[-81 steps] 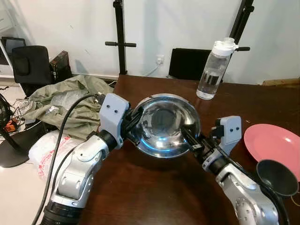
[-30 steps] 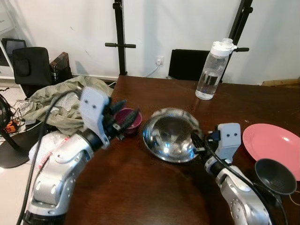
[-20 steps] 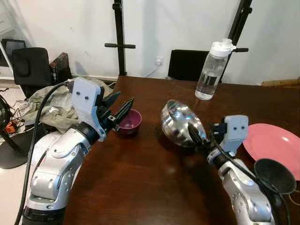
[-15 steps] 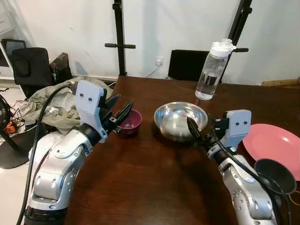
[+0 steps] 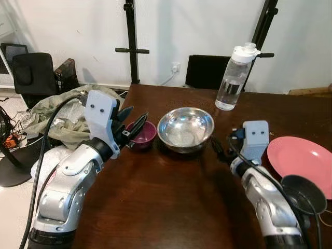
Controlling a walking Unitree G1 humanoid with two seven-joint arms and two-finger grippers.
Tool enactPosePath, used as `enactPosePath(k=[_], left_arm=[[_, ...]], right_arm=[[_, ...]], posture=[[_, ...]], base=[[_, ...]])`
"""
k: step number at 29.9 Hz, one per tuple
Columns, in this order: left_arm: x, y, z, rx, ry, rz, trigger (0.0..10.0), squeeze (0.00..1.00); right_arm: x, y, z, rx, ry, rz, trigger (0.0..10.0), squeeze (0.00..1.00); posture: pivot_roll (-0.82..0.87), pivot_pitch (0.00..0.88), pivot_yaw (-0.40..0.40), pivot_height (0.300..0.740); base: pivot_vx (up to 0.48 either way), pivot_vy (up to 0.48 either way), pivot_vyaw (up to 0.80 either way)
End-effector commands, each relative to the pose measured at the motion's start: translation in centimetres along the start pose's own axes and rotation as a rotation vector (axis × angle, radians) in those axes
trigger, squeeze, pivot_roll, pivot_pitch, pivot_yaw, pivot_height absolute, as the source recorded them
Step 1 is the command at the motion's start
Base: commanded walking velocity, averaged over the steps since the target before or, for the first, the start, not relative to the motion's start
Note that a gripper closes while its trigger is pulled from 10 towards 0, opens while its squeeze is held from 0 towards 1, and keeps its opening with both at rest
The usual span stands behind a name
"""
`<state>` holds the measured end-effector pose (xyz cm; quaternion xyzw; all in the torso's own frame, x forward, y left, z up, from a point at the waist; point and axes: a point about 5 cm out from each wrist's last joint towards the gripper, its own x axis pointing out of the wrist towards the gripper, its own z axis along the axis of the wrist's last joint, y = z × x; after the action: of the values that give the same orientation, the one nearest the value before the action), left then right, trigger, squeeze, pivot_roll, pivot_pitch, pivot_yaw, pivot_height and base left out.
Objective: Setting the table
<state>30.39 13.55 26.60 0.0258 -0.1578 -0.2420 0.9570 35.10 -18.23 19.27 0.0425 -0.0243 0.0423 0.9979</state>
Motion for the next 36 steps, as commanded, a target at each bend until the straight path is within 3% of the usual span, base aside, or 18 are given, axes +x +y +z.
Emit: enactPosePath(k=[1,11,15,16,18,24,29,36], left_arm=[[-0.1,0.0,-0.5,-0.007,0.026,0.007,10.0,0.00],[-0.6,0.1,-0.6,0.025,0.049,-0.001,10.0,0.00],[-0.9,0.2,-0.5,0.028,0.051,0.006,10.0,0.00],[-1.0,0.2,-0.4,0.030,0.051,0.010,10.0,0.00],[-1.3,0.3,-0.4,0.029,0.053,0.023,10.0,0.00],[-1.5,0.2,-0.4,0.023,0.056,0.033,10.0,0.00],[-1.5,0.2,-0.4,0.019,0.057,0.033,10.0,0.00],[-1.3,-0.1,-0.5,0.011,0.057,0.024,10.0,0.00]], right_arm=[[0.5,-0.6,-0.3,0.058,0.017,-0.020,10.0,0.00],[3.1,0.2,0.5,0.184,0.051,0.044,10.0,0.00],[3.6,0.6,0.1,0.158,0.104,0.072,10.0,0.00],[3.7,0.6,-0.5,0.115,0.145,0.068,10.0,0.00],[3.8,0.2,-1.3,0.054,0.197,0.058,10.0,0.00],[3.4,-1.0,-2.2,-0.007,0.229,0.031,10.0,0.00],[3.1,-1.8,-2.3,-0.066,0.221,0.017,10.0,0.00],[3.3,-2.2,-0.2,-0.090,0.112,0.037,10.0,0.00]], posture=[[0.10,0.127,0.055,0.740],[0.13,0.144,0.050,0.740],[0.14,0.151,0.040,0.740],[0.15,0.153,0.033,0.740],[0.15,0.155,0.026,0.740],[0.15,0.158,0.022,0.740],[0.15,0.156,0.024,0.740],[0.14,0.152,0.027,0.740]], base=[[0.000,0.000,0.00],[0.000,0.000,0.00],[0.000,0.000,0.00],[0.000,0.000,0.00],[0.000,0.000,0.00],[0.000,0.000,0.00],[0.000,0.000,0.00],[0.000,0.000,0.00]])
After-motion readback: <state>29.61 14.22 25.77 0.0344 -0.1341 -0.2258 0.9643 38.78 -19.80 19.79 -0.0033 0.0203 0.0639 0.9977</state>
